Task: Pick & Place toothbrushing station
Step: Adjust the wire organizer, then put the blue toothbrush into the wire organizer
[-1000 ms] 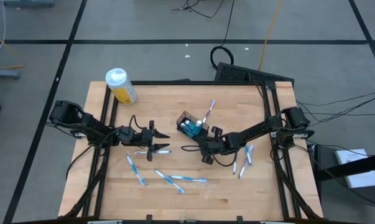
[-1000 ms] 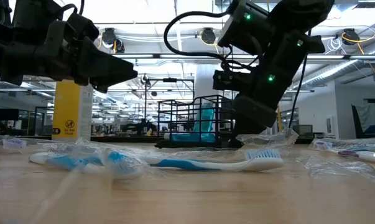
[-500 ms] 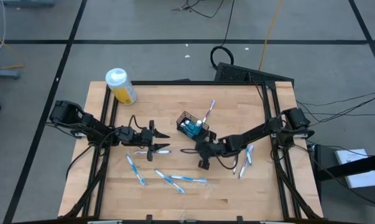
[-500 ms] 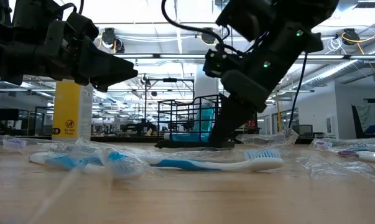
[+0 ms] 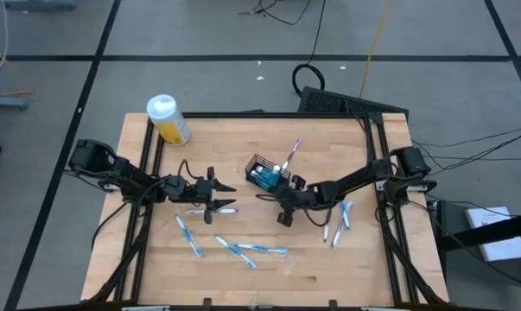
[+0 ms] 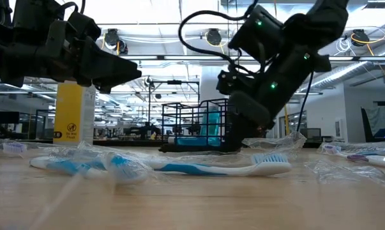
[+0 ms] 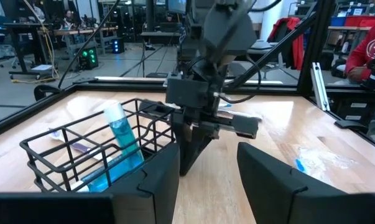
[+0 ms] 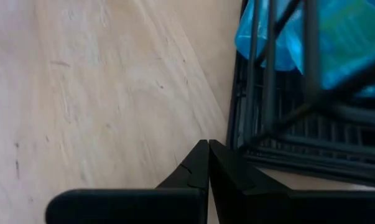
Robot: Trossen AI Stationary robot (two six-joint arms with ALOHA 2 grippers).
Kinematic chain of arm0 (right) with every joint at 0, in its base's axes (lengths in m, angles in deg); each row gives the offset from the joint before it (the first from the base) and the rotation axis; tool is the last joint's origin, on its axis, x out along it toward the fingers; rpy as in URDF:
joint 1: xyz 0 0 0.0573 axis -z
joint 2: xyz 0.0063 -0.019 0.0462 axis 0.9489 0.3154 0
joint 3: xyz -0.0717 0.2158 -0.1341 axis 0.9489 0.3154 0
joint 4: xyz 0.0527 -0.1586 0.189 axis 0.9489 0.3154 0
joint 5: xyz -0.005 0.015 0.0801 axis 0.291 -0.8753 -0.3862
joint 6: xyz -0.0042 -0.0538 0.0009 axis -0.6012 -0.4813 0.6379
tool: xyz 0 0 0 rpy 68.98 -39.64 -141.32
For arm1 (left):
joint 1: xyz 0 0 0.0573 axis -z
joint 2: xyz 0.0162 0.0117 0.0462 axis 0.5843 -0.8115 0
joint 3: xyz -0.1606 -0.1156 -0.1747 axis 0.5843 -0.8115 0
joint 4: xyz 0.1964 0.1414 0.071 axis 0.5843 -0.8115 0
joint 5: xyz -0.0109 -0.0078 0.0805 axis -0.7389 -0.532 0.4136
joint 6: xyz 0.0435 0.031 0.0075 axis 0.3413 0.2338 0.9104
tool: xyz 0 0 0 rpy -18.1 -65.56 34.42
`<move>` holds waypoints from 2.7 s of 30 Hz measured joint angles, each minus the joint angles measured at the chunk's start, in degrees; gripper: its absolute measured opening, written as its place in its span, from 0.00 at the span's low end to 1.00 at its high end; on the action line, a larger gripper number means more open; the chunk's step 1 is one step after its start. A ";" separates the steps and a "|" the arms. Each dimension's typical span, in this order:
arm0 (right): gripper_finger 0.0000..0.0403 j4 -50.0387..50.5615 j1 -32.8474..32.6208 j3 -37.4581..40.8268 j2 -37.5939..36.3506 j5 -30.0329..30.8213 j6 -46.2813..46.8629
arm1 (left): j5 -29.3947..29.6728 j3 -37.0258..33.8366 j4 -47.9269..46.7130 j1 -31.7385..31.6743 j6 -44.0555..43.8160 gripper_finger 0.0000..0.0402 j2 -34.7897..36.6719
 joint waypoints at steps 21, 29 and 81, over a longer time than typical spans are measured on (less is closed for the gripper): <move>0.00 3.49 3.91 1.88 0.08 3.45 0.60 | 0.04 0.00 0.20 -0.04 0.63 0.42 -0.01; 0.00 10.19 -5.64 2.31 -6.91 4.86 4.61 | 0.02 0.02 -0.49 -0.04 0.47 0.42 -0.01; 0.46 52.08 13.96 1.99 -23.26 -16.69 2.16 | -3.04 0.22 0.11 4.42 -2.10 0.42 -0.01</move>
